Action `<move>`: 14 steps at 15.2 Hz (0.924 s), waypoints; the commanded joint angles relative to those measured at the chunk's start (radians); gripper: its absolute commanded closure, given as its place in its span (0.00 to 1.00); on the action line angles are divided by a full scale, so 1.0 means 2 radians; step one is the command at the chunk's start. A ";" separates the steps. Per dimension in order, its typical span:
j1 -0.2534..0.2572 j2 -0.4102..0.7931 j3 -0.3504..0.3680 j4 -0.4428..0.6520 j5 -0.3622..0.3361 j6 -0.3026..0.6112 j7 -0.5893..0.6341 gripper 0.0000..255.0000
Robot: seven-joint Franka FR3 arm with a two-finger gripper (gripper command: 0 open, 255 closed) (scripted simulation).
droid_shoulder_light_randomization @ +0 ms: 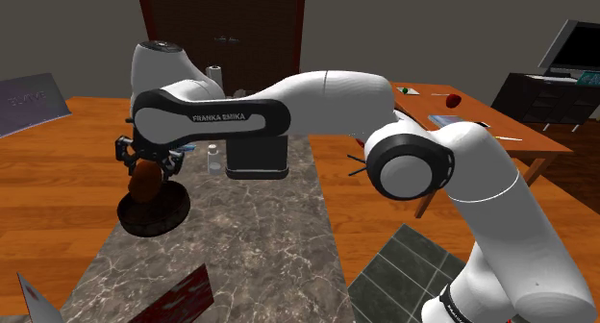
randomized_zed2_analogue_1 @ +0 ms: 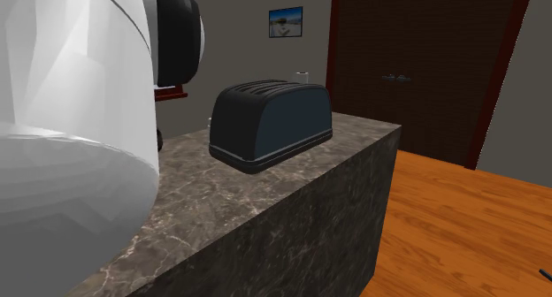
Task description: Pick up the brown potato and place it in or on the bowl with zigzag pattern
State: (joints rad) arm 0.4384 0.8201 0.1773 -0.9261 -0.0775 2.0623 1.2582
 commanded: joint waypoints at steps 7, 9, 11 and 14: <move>-0.003 -0.003 0.000 -0.042 0.000 0.039 0.000 1.00; -0.003 -0.003 0.000 -0.042 0.000 0.039 0.000 1.00; -0.003 -0.003 0.000 -0.042 0.000 0.039 0.000 1.00; -0.003 -0.003 0.000 -0.042 0.000 0.039 0.000 0.00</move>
State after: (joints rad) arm 0.4321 0.8145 0.1770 -1.0103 -0.0779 2.1411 1.2585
